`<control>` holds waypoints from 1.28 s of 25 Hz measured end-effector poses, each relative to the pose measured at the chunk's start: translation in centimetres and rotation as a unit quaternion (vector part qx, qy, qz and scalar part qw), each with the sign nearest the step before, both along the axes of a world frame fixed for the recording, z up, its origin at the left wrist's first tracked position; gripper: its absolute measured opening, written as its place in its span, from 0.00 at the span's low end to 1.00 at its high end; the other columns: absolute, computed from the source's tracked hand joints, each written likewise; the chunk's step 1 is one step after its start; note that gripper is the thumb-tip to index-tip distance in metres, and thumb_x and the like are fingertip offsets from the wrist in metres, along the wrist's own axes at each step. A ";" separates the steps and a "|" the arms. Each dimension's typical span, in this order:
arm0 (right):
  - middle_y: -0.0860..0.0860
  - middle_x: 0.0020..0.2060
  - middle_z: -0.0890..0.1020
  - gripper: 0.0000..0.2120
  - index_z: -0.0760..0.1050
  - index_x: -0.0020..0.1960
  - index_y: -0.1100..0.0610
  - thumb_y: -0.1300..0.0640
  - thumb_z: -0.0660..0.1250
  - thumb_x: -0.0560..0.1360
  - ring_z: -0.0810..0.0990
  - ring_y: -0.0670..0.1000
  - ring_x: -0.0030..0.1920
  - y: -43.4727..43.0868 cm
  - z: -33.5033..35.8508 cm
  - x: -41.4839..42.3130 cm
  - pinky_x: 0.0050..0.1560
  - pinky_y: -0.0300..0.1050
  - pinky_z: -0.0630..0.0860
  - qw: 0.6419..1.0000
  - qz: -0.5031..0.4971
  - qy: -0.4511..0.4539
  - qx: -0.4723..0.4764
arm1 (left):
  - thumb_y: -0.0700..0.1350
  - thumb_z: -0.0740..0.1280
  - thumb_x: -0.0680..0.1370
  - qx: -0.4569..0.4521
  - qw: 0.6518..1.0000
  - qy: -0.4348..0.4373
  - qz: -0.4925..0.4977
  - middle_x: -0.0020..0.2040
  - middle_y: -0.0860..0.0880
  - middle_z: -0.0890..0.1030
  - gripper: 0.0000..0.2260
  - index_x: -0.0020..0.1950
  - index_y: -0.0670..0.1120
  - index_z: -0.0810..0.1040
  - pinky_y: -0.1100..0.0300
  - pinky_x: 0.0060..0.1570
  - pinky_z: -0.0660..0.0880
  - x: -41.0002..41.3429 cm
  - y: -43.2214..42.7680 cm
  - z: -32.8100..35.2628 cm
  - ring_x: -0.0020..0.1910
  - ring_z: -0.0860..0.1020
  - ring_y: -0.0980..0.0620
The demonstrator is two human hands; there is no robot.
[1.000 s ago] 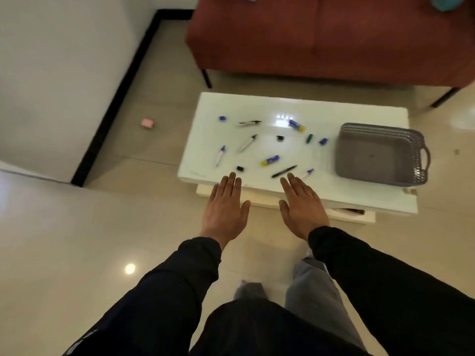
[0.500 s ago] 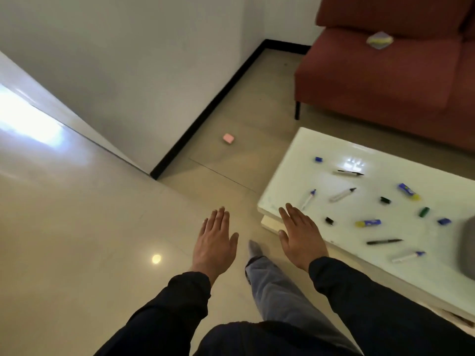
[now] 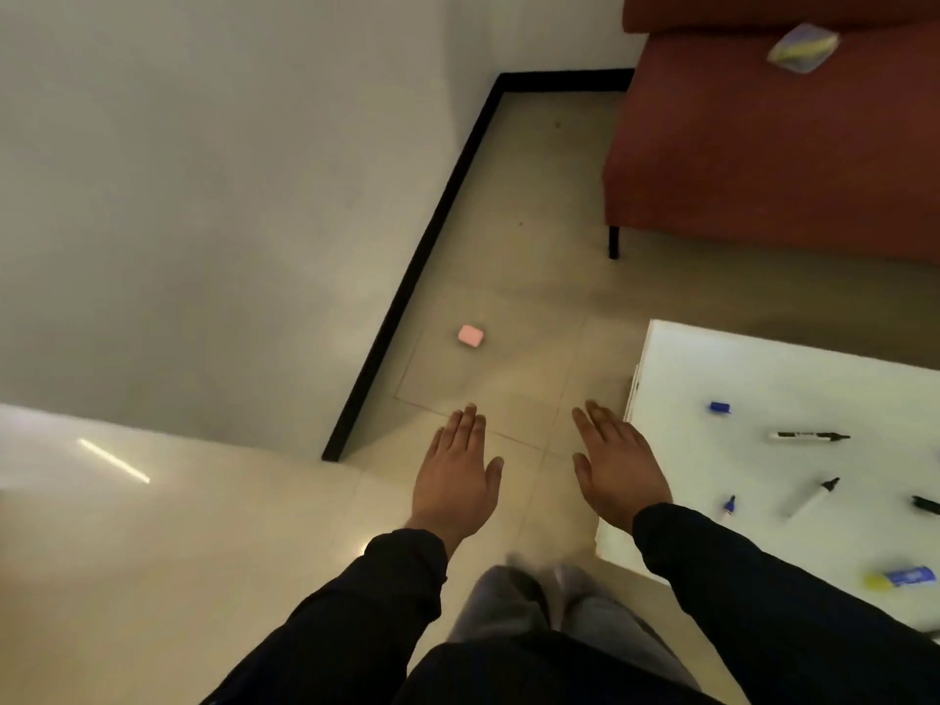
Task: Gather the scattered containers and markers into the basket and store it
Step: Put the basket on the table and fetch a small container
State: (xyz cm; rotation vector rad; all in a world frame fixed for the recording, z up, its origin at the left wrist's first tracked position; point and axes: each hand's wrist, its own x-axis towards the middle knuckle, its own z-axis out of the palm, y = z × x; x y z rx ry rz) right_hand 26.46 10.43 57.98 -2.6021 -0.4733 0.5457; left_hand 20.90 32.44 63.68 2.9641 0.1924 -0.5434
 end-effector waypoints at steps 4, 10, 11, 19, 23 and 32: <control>0.51 0.82 0.51 0.29 0.49 0.82 0.51 0.48 0.54 0.83 0.51 0.52 0.81 2.2 0.0 8.2 0.79 0.49 0.50 0.994 -0.106 0.002 0.012 | 0.58 0.47 0.83 -0.002 0.995 0.011 -0.097 0.81 0.50 0.45 0.29 0.80 0.47 0.46 0.53 0.77 0.44 12.8 2.4 -0.3 0.79 0.42 0.52; 0.51 0.82 0.51 0.29 0.49 0.82 0.49 0.47 0.54 0.83 0.51 0.52 0.81 3.5 -0.6 21.2 0.79 0.50 0.52 0.960 -0.278 0.027 -0.010 | 0.56 0.49 0.83 -0.025 0.953 0.029 -0.301 0.81 0.47 0.49 0.28 0.80 0.45 0.49 0.51 0.77 0.48 34.6 2.4 -2.5 0.79 0.46 0.50; 0.51 0.82 0.51 0.29 0.49 0.82 0.49 0.47 0.54 0.83 0.51 0.53 0.81 3.7 -0.5 22.8 0.79 0.49 0.52 0.948 -0.315 0.034 -0.017 | 0.56 0.50 0.83 -0.027 0.939 0.031 -0.341 0.81 0.47 0.51 0.28 0.80 0.45 0.49 0.51 0.77 0.49 38.1 2.0 -2.5 0.79 0.47 0.50; 0.50 0.82 0.49 0.29 0.48 0.82 0.49 0.48 0.53 0.84 0.50 0.52 0.81 3.6 2.8 35.5 0.78 0.46 0.49 0.890 -0.454 0.049 -0.018 | 0.54 0.51 0.83 -0.040 0.876 -0.002 -0.480 0.80 0.46 0.52 0.28 0.79 0.44 0.51 0.51 0.77 0.51 58.7 -4.4 -0.9 0.79 0.49 0.49; 0.51 0.82 0.51 0.29 0.50 0.82 0.50 0.48 0.55 0.83 0.51 0.53 0.81 0.8 2.0 42.2 0.78 0.48 0.50 0.878 -0.477 0.032 -0.015 | 0.54 0.51 0.83 -0.044 0.859 0.007 -0.511 0.80 0.47 0.52 0.28 0.80 0.43 0.50 0.51 0.77 0.50 64.6 -8.8 -1.8 0.79 0.48 0.49; 0.51 0.81 0.52 0.30 0.49 0.82 0.50 0.50 0.55 0.83 0.51 0.52 0.80 -14.6 1.3 64.1 0.79 0.50 0.52 0.908 -0.418 0.018 -0.018 | 0.55 0.50 0.83 -0.062 0.892 0.005 -0.448 0.81 0.48 0.52 0.28 0.80 0.45 0.51 0.51 0.77 0.50 82.3 -20.2 -3.3 0.79 0.48 0.50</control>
